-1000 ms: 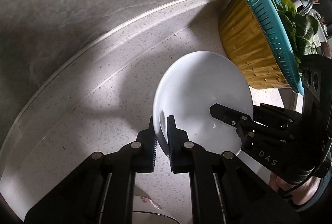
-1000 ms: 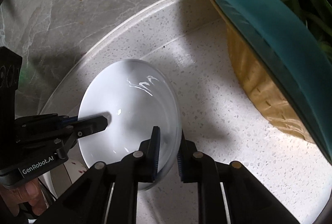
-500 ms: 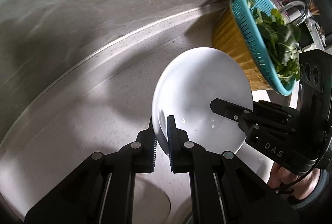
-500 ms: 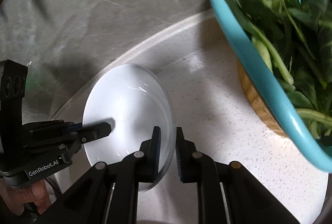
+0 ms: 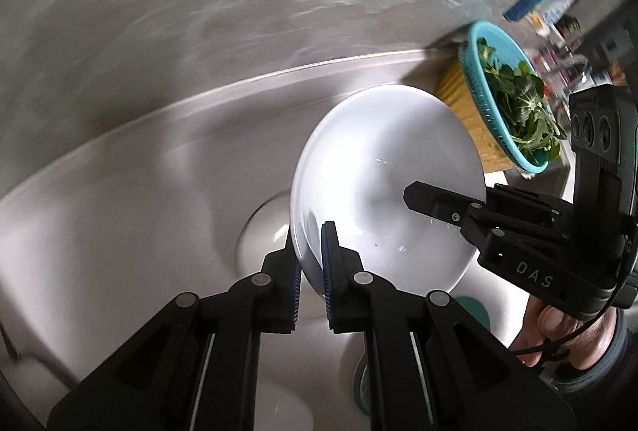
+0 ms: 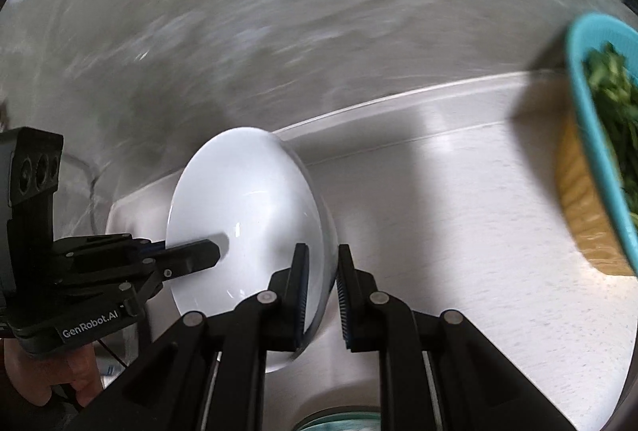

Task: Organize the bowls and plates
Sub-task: 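Carry the small white bowl over the large white bowl and lower it in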

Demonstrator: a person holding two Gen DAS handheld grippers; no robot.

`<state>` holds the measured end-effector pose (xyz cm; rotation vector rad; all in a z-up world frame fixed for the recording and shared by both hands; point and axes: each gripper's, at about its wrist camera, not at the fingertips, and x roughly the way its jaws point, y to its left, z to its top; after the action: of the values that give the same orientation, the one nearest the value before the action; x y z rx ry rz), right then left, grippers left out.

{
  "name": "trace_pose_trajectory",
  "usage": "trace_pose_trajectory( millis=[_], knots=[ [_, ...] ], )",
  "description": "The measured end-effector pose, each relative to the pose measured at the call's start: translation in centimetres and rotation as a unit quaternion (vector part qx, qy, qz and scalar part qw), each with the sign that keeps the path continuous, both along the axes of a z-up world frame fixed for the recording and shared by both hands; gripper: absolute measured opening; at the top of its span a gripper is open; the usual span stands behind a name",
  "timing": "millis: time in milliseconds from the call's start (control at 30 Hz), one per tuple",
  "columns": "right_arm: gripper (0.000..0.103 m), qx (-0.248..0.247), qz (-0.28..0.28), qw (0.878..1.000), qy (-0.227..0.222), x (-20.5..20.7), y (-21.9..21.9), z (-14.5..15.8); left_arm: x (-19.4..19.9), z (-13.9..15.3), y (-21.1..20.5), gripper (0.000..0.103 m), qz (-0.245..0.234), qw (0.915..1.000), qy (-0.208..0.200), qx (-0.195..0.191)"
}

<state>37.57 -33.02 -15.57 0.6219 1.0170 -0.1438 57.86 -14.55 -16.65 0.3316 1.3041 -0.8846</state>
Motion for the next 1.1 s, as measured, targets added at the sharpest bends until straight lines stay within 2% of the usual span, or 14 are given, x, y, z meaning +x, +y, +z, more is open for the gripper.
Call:
trace_pose_trajectory(
  millis=[267,500,800,1100],
  knots=[
    [0.016,0.006,0.099,0.995,0.002,2.1,8.8,0.1,-1.8,0.4,12.0,0.008,0.091,0.9959,0.005,0.000],
    [0.016,0.009,0.172,0.985,0.019,2.7,15.3,-1.0,-4.9,-1.0,21.4,0.008,0.158,0.9872,0.024,-0.001],
    [0.016,0.009,0.221,0.973,0.063,1.7,19.7,-3.9,-9.1,-4.8,27.3,0.008,0.196,0.9790,0.055,0.003],
    [0.015,0.008,0.233,0.967,0.104,0.9,19.9,-6.8,-10.9,-8.6,28.6,0.008,0.200,0.9766,0.078,0.019]
  ],
)
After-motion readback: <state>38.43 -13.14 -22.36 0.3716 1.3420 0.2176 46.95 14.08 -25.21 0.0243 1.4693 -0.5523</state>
